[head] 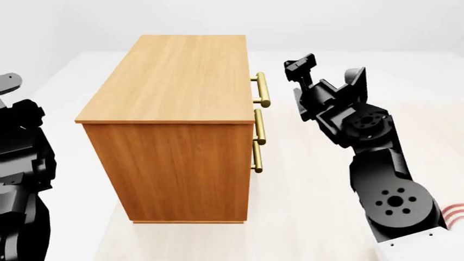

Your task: Open the top drawer of the cabinet and put the bowl in it.

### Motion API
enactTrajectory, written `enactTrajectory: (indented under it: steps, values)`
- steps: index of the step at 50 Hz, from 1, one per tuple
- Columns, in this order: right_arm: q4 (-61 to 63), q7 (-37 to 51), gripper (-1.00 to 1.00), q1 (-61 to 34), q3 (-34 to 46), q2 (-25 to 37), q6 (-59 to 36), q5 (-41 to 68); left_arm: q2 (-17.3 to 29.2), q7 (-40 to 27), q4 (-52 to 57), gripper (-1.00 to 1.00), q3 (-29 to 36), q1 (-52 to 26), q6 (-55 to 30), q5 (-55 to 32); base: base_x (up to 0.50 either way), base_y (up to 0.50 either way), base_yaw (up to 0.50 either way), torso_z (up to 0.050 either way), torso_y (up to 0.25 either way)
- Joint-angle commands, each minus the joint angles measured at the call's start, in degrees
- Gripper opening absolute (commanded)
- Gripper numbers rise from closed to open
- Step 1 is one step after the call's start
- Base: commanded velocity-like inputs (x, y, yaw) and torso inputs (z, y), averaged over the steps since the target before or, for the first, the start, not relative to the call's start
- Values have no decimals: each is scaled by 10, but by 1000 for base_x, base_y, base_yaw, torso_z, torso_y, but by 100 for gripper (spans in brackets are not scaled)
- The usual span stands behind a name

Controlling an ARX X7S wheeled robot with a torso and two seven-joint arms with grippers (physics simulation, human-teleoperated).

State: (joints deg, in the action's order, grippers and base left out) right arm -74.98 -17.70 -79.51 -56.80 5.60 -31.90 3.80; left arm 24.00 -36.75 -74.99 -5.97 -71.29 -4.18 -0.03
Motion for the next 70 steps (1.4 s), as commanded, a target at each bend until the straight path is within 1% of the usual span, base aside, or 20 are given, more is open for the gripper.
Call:
enactTrajectory:
  steps: [1, 38, 68, 69, 70]
  values:
    - [0, -19, 100, 7, -34, -17, -22, -19, 0, 0, 0, 100, -2, 2, 1, 0, 0, 0, 0, 0, 0]
    - [0, -47, 100, 23, -47, -40, -54, -33, 5, 1, 0, 100, -6, 4, 2, 0, 0, 0, 0, 0, 0]
    - [0, -53, 100, 35, -38, -49, -59, -32, 6, 0, 0, 100, -5, 3, 2, 0, 0, 0, 0, 0, 0]
    - [0, -54, -100, 35, -39, -49, -60, -32, 6, -1, 0, 100, -5, 3, 2, 0, 0, 0, 0, 0, 0]
    - [0, -54, -100, 35, -39, -48, -60, -32, 6, 0, 0, 100, -5, 3, 2, 1, 0, 0, 0, 0, 0]
